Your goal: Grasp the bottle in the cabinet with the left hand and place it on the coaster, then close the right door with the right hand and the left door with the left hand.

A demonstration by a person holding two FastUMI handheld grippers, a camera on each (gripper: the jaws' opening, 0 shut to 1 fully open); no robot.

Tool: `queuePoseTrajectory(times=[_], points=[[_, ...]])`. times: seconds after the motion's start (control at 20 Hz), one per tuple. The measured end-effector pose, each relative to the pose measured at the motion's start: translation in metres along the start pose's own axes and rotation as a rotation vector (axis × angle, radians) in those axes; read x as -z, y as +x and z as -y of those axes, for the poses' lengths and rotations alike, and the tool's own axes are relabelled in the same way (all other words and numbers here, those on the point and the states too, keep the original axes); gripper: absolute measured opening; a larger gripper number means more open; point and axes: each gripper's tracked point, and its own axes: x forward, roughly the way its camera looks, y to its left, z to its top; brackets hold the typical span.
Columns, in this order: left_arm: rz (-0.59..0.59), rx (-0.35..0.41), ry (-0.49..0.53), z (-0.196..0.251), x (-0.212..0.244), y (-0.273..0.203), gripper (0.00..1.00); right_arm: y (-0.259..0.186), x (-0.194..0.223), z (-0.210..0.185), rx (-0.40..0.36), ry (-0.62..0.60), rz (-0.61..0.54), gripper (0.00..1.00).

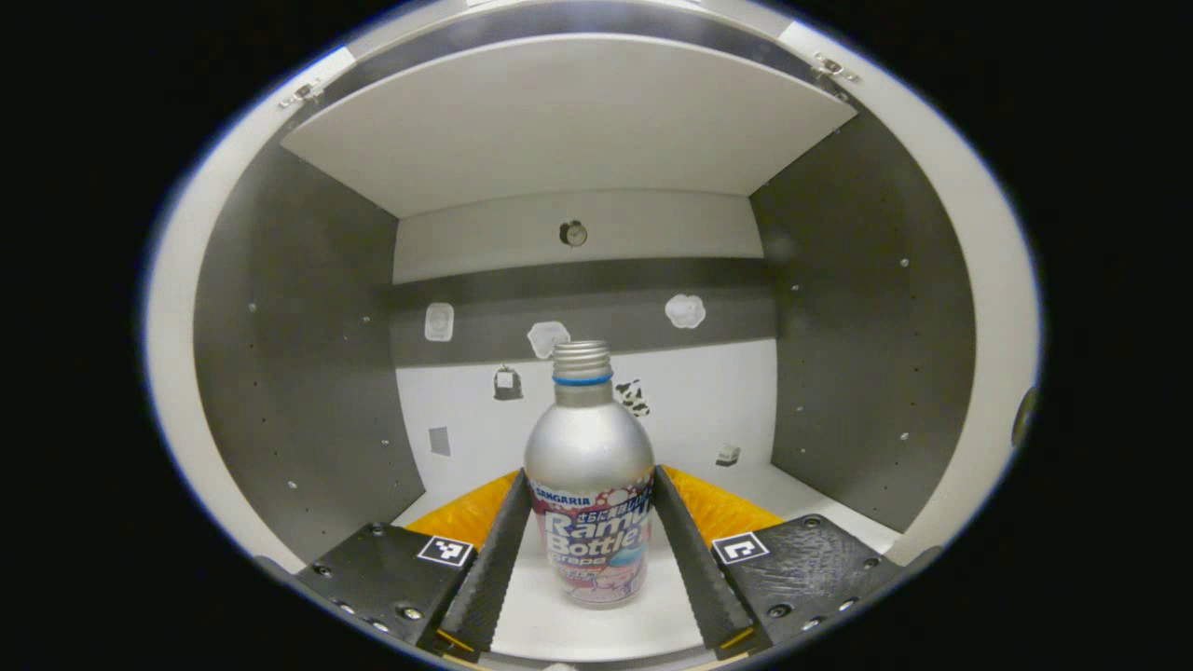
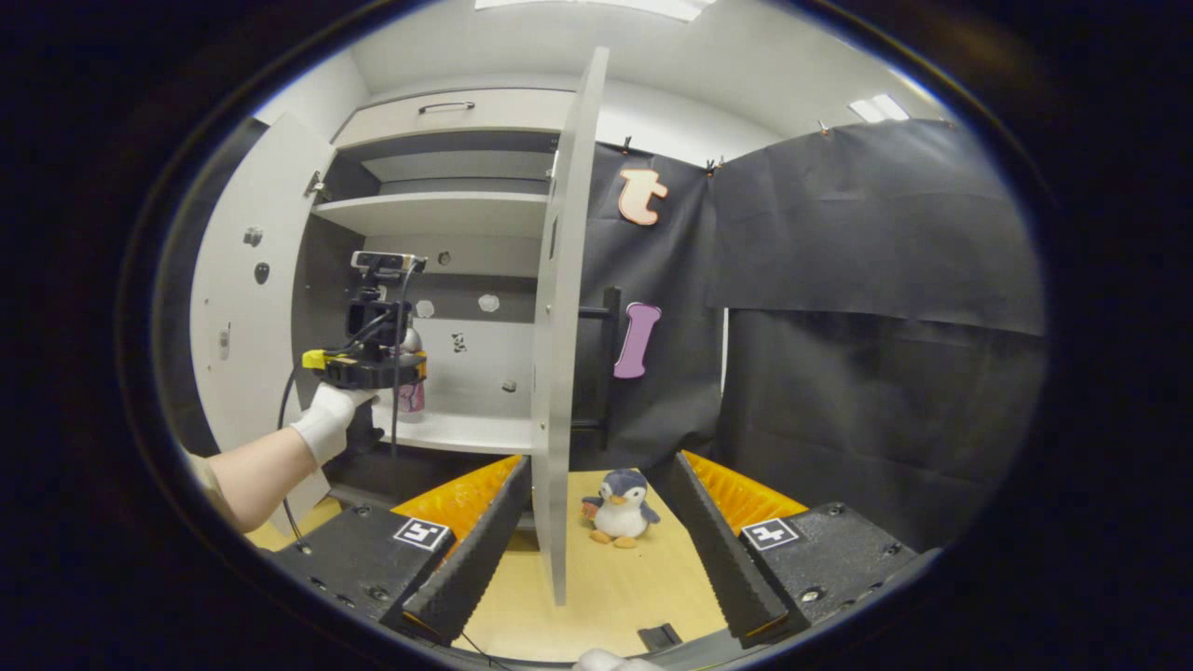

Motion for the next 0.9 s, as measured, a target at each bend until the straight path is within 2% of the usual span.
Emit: queuePoseTrajectory(times=[0.05,0.15,0.2,0.25,0.35,0.4,0.5,0.6,0.7,0.8,0.85,0.9], points=[[0.006,0.011,0.002,0.004,-0.006,-0.014,0.78,-0.002,0.001,0.002,-0.015,0.004,0.000,0.99],[0.016,0.024,0.019,0.010,-0.017,-0.045,0.78,-0.005,0.002,0.006,-0.056,0.009,0.004,0.99],[0.020,0.029,0.027,0.013,-0.021,-0.063,0.82,-0.009,0.003,0.009,-0.078,0.009,0.005,0.99],[0.026,0.031,0.031,0.016,-0.025,-0.080,0.78,-0.013,0.005,0.013,-0.102,0.007,0.003,0.99],[0.019,0.033,0.034,0.024,-0.027,-0.118,0.82,-0.020,0.008,0.021,-0.145,0.009,0.004,1.00],[0.015,0.031,0.036,0.028,-0.027,-0.138,0.78,-0.023,0.009,0.027,-0.165,0.010,0.006,0.99],[0.012,0.032,0.042,0.036,-0.028,-0.173,0.82,-0.030,0.012,0.036,-0.209,0.010,0.005,1.00],[0.017,0.022,0.058,0.041,-0.026,-0.206,0.78,-0.034,0.015,0.044,-0.240,0.014,0.002,0.99],[0.020,0.037,0.069,0.050,-0.019,-0.232,0.82,-0.035,0.017,0.051,-0.242,0.017,-0.003,0.99],[0.025,0.058,0.072,0.057,-0.007,-0.254,0.78,-0.036,0.018,0.055,-0.225,0.029,-0.001,1.00],[0.020,0.068,0.070,0.060,0.002,-0.264,0.82,-0.036,0.021,0.055,-0.215,0.032,-0.005,0.99],[0.014,0.079,0.071,0.063,0.014,-0.273,0.78,-0.037,0.022,0.055,-0.207,0.035,-0.012,0.99]])
